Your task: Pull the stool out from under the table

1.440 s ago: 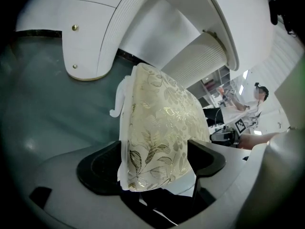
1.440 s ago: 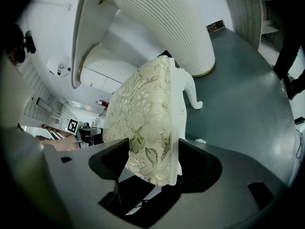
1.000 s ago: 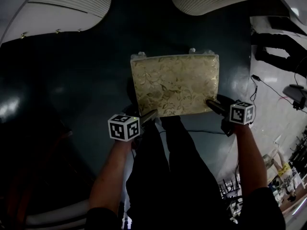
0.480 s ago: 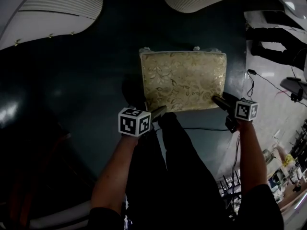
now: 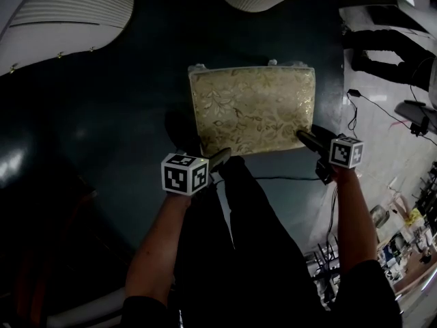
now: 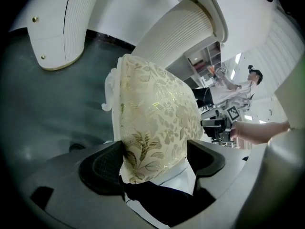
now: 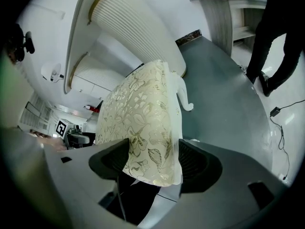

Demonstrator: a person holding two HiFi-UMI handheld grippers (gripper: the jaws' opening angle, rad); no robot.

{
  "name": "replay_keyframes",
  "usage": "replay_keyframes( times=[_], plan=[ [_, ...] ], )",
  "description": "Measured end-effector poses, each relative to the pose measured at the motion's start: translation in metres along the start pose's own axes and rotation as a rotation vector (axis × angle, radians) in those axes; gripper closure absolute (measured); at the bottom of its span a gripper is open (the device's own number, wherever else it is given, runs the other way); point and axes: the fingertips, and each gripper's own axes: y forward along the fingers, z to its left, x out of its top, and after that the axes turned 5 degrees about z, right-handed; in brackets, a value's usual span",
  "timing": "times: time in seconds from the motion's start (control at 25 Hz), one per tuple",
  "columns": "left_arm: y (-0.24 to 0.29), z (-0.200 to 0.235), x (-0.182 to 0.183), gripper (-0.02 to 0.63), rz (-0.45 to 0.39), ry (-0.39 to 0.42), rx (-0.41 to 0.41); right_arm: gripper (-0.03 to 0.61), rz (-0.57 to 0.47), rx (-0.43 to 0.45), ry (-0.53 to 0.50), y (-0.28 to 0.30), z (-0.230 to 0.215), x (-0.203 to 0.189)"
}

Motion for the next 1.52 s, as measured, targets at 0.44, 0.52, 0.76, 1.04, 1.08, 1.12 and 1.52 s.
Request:
replay_keyframes(
  times=[0.44, 0.52, 0.76, 1.04, 1.08, 1.12, 1.52],
  plan=[
    [0.006, -0.005, -0.007, 0.186, 0.026, 0.026, 0.038, 0.29, -0.056, -0.033, -0.01, -0.006, -0.005, 0.007],
    [0.007, -0.005, -0.008, 0.186, 0.029, 0.028, 0.038, 0.29, -0.073, -0.046, -0.008, -0.008, -0.005, 0.007],
    [0.016, 0.002, -0.014, 0.184, 0.056, 0.021, 0.113, 0.29, -0.113, -0.056, 0.017, -0.002, -0.004, 0.002],
    [-0.025, 0.002, -0.012, 0.186, 0.057, -0.057, 0.167, 0.29, -0.102, -0.123, 0.076, -0.033, -0.009, -0.005],
    [-0.038, -0.004, -0.008, 0.186, 0.045, -0.066, 0.157, 0.29, -0.107, -0.129, 0.081, -0.04, -0.005, -0.002],
    [-0.05, -0.013, -0.001, 0.186, 0.031, -0.06, 0.141, 0.29, -0.115, -0.126, 0.082, -0.047, 0.001, 0.003],
    [-0.161, -0.131, 0.035, 0.271, -0.091, 0.046, 0.019, 0.29, -0.151, 0.077, -0.059, -0.115, 0.153, 0.052]
  ],
)
